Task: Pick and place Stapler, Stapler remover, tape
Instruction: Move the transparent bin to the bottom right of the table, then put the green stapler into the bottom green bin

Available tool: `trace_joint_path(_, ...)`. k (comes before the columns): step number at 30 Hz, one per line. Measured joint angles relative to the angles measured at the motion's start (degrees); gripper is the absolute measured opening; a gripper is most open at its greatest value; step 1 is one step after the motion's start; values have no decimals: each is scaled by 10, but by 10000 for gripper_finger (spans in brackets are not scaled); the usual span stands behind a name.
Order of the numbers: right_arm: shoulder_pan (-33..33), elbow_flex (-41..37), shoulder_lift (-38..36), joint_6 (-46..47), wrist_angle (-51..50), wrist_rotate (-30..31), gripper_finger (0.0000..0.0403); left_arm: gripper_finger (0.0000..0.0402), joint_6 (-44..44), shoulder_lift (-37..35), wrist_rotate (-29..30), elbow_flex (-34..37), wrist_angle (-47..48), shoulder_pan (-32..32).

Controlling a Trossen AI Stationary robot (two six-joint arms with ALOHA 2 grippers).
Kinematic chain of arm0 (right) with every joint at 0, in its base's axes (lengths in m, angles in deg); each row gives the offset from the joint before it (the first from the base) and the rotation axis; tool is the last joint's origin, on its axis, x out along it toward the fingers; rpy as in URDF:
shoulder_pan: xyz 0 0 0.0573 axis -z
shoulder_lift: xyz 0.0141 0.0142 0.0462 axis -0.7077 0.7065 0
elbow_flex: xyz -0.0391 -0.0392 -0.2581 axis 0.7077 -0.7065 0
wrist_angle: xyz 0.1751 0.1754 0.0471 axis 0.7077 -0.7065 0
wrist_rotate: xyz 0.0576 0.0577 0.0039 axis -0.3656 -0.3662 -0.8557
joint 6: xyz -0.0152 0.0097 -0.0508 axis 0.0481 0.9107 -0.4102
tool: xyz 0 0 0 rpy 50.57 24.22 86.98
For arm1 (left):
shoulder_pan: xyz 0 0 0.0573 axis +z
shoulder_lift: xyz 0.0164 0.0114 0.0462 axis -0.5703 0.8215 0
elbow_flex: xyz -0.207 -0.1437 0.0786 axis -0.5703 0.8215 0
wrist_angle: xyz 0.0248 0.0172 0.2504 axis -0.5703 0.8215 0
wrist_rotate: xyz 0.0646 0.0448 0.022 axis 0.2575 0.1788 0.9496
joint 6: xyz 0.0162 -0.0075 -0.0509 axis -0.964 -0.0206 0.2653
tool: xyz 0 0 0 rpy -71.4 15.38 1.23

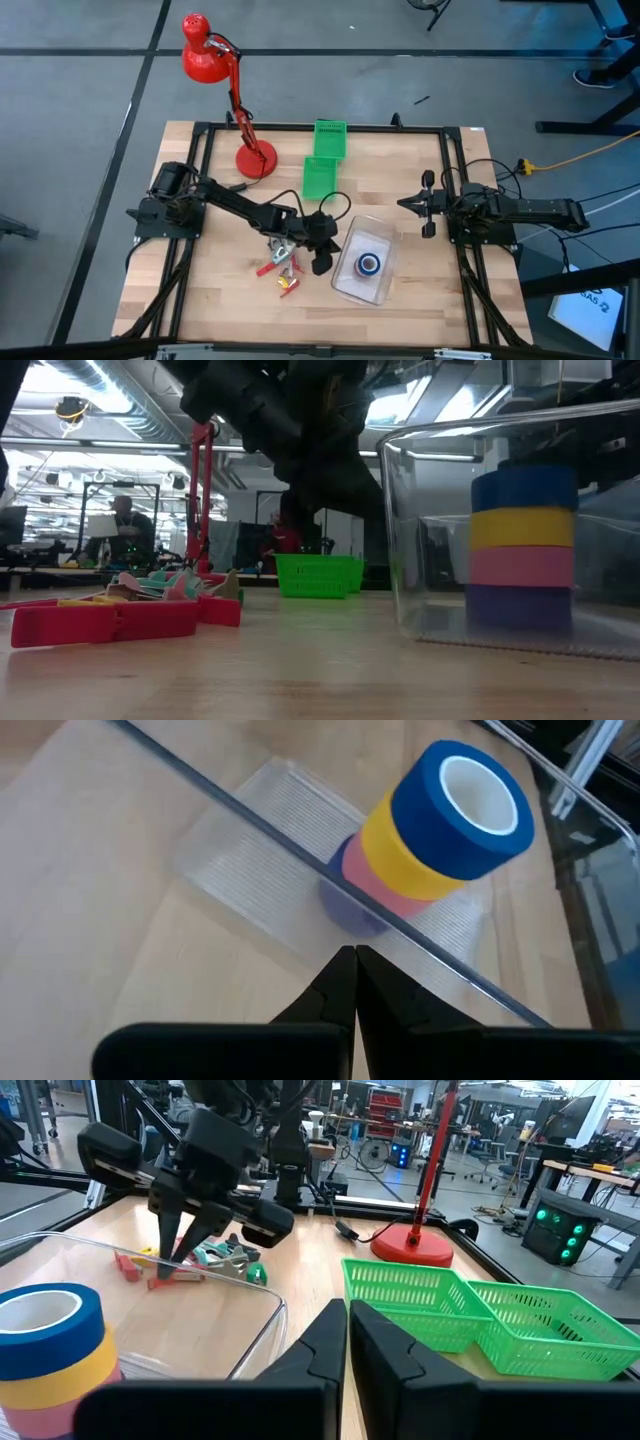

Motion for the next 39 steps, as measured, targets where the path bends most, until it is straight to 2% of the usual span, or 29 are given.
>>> trace_joint_path(5,0,0,0,0,0,0,21,1,8,36,4,-2,-55,0)
trace_joint_path(13,0,0,0,0,0,0,21,1,-12,142,-2,-113,-65,12)
trace_joint_path(18,0,0,0,0,0,0,21,2,-56,184,-68,-175,-67,28)
trace_joint_path(24,0,0,0,0,0,0,21,2,-56,188,-61,-192,-73,42)
trace_joint_path(30,0,0,0,0,0,0,21,1,-111,187,-70,-214,-78,58)
trace_joint_path(39,0,0,0,0,0,0,21,2,-50,181,-65,-213,-60,78)
